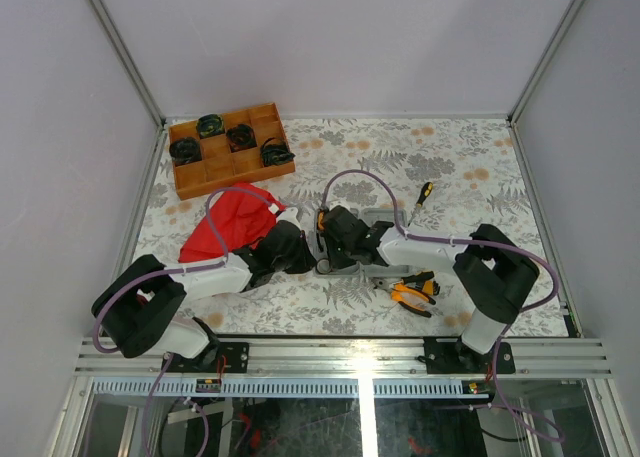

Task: Sort the tools into containers
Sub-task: Place the engineering item in the storage box.

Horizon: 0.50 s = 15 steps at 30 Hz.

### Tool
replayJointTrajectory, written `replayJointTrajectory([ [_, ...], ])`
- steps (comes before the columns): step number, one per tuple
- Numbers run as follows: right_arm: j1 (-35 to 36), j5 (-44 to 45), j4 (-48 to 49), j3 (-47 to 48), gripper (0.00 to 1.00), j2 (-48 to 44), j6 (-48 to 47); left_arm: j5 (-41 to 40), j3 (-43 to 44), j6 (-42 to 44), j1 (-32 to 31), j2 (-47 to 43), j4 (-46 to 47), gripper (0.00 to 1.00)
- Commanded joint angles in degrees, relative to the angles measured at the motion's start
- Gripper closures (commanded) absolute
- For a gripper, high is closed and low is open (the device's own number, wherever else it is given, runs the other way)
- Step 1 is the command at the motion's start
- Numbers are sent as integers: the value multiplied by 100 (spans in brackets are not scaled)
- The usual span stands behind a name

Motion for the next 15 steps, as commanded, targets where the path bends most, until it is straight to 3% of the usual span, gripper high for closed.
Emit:
replayJointTrajectory([
  [1,-32,220,-260,325,100,406,-52,298,-97,113,-92,174,-223,100],
  [7,-28,150,-892,634,100,904,-45,345,-72,127,-96,235,-177,100],
  [15,-27,-129,-968,565,100,1540,30,378,-79,138,-110,279,-136,100],
])
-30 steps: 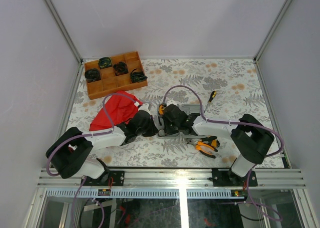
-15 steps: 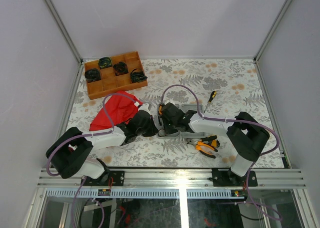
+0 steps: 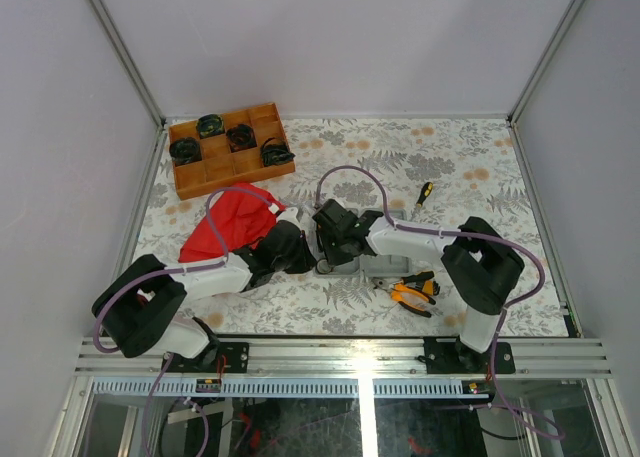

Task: Sort the tools into containers
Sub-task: Place the engineering item in the storage box, then pick up the pliers at the center of the board.

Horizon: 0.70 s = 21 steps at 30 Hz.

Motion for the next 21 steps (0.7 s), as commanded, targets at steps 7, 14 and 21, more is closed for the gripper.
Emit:
replayJointTrajectory([
  [7,1,-309,290,-549,100,1424,109,409,-62,110,-166,407,-50,100],
  [14,44,-354,396,-749,100,1621,182,431,-39,92,-223,584,40,100],
  [21,103,-153,747,-1129,100,1229,325,203,-53,34,-222,530,-159,100],
])
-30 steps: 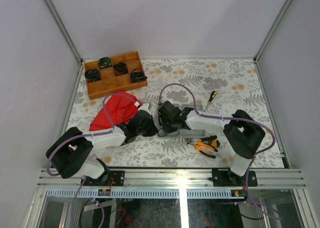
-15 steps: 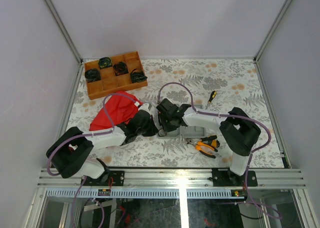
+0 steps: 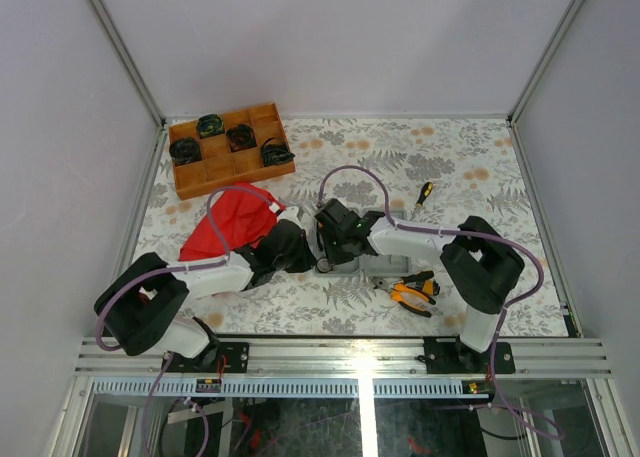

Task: Sort the tools into containers
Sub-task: Pick up the pliers at the center of the board.

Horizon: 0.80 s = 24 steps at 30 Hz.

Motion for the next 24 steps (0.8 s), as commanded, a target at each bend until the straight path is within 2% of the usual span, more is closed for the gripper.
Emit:
replayJointTrajectory([
  [1,185,67,610,-1011,100,892,229,153,-105,16,-222,333,-263,100],
  [3,183,221,640,-985,98,478,150,7,-109,-32,-221,240,-415,100],
  [9,153,828,243,-360,78,-373,-2,-386,-181,-224,-182,-39,-756,100],
  [13,143,1076,431,-319,70,-1098,-42,-558,-296,-414,-138,-193,-913,100],
  [24,-36,2353,503,-1801,63,-3139,340,-950,-823,-996,332,-1079,-1564,100],
])
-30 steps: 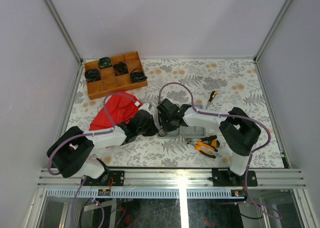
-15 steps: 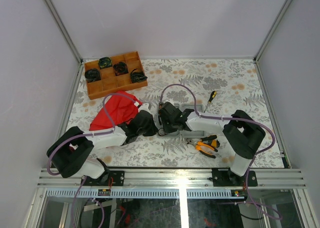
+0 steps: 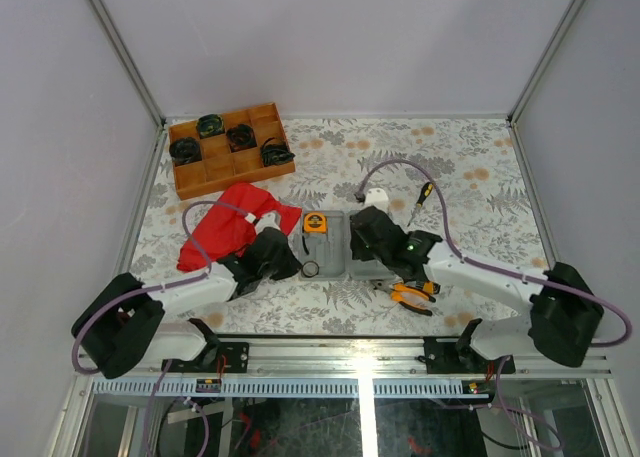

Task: Sort the tools into containers
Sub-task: Pick up the pliers at the center of the board.

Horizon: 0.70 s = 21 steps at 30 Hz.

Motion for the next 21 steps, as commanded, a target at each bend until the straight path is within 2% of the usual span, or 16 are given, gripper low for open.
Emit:
replayJointTrajectory([
  [1,-216,812,-142,-677,63,-660,270,-484,-362,-245,199,-346,-1176,100],
  [10,-718,701,-807,-1415,57,-1638,367,-503,-603,-279,218,-1131,-1656,100],
  [12,-788,418,-1018,-1422,54,-1695,231,-403,-662,-223,218,-1268,-1646,91],
  [17,-827,-996,-1681,-1182,49,-1482,-197,-393,-555,-72,212,-1473,-1768,70],
  [21,-831,-1157,-2032,-1214,48,-1505,-244,-413,-320,81,216,-1557,-1904,61],
])
